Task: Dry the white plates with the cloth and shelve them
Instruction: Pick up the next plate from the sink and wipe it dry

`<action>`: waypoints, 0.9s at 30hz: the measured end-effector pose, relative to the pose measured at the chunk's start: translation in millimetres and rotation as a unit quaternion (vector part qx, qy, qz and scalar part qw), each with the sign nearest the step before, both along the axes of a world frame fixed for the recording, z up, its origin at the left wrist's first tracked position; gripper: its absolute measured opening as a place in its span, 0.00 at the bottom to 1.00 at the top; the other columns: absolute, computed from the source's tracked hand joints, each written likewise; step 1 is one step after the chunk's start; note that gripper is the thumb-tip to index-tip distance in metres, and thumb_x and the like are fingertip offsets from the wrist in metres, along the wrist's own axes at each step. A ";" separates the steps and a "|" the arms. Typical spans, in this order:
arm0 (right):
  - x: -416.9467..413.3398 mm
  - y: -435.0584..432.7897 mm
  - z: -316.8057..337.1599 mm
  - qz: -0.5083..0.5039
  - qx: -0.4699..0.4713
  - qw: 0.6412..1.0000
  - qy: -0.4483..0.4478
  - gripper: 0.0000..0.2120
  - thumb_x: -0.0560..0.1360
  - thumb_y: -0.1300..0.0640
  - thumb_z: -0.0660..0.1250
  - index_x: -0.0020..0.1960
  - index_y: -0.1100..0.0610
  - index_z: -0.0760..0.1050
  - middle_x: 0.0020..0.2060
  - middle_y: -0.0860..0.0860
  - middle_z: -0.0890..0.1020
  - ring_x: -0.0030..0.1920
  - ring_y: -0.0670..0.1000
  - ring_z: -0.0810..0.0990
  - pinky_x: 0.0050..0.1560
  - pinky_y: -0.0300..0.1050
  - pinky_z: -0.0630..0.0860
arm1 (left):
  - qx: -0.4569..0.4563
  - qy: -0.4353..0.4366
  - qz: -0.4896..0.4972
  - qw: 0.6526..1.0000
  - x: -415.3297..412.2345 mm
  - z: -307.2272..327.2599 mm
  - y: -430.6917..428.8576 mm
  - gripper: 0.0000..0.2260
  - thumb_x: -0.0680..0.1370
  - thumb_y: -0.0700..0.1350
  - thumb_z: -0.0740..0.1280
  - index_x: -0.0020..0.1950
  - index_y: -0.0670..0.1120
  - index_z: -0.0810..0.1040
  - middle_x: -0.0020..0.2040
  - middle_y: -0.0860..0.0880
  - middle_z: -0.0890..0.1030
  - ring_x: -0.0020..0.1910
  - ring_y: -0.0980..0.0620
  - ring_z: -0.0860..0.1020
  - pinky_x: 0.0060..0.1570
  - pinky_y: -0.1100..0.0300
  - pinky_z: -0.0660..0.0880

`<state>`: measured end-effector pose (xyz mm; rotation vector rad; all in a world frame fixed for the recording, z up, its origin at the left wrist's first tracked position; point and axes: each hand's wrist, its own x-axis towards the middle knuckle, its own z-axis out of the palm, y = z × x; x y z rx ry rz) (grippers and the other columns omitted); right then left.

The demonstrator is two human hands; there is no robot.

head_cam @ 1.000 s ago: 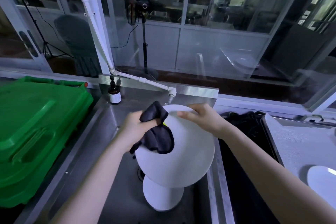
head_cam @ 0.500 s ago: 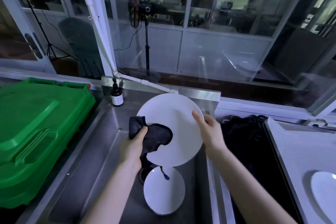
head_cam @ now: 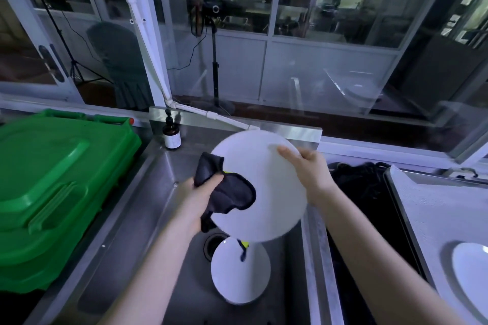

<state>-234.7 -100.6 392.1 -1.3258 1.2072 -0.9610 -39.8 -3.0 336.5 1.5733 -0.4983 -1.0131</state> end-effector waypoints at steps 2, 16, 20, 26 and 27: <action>17.7 16.3 -15.0 -0.141 0.052 0.984 -0.095 0.20 0.76 0.51 0.72 0.45 0.71 0.77 0.34 0.54 0.77 0.36 0.50 0.74 0.37 0.43 0.71 | 0.008 0.081 0.105 0.991 -20.8 -9.0 1.0 0.13 0.69 0.56 0.75 0.45 0.48 0.80 0.44 0.43 0.84 0.42 0.44 0.83 0.38 0.52 0.77; -34.9 38.6 -22.6 0.232 -0.450 0.797 0.330 0.40 0.66 0.44 0.80 0.74 0.53 0.71 0.77 0.50 0.66 0.77 0.53 0.64 0.76 0.54 0.61 | 0.022 0.044 0.106 0.993 10.1 12.5 -5.6 0.08 0.73 0.50 0.74 0.45 0.48 0.79 0.42 0.47 0.83 0.42 0.48 0.82 0.43 0.52 0.80; -23.9 38.6 -18.1 0.262 -0.578 0.655 0.411 0.27 0.71 0.65 0.74 0.69 0.57 0.76 0.69 0.55 0.76 0.70 0.58 0.74 0.69 0.61 0.72 | 0.017 0.024 0.024 0.999 15.1 24.8 -8.5 0.11 0.73 0.48 0.73 0.50 0.44 0.82 0.46 0.42 0.85 0.45 0.42 0.84 0.47 0.47 0.80; -20.2 47.8 -20.5 0.230 -0.565 0.702 0.367 0.21 0.75 0.67 0.70 0.66 0.57 0.79 0.65 0.53 0.80 0.65 0.54 0.79 0.62 0.51 0.79 | 0.003 0.114 -0.005 0.993 26.2 27.3 -7.3 0.15 0.75 0.53 0.71 0.56 0.45 0.82 0.52 0.42 0.85 0.53 0.43 0.82 0.57 0.49 0.78; -18.2 50.9 -19.3 0.234 -0.513 0.744 0.359 0.19 0.77 0.63 0.68 0.67 0.55 0.79 0.64 0.51 0.81 0.65 0.51 0.79 0.61 0.48 0.79 | -0.002 0.122 0.013 0.993 26.4 26.5 -8.0 0.15 0.76 0.52 0.70 0.57 0.45 0.81 0.53 0.41 0.84 0.53 0.43 0.82 0.60 0.47 0.77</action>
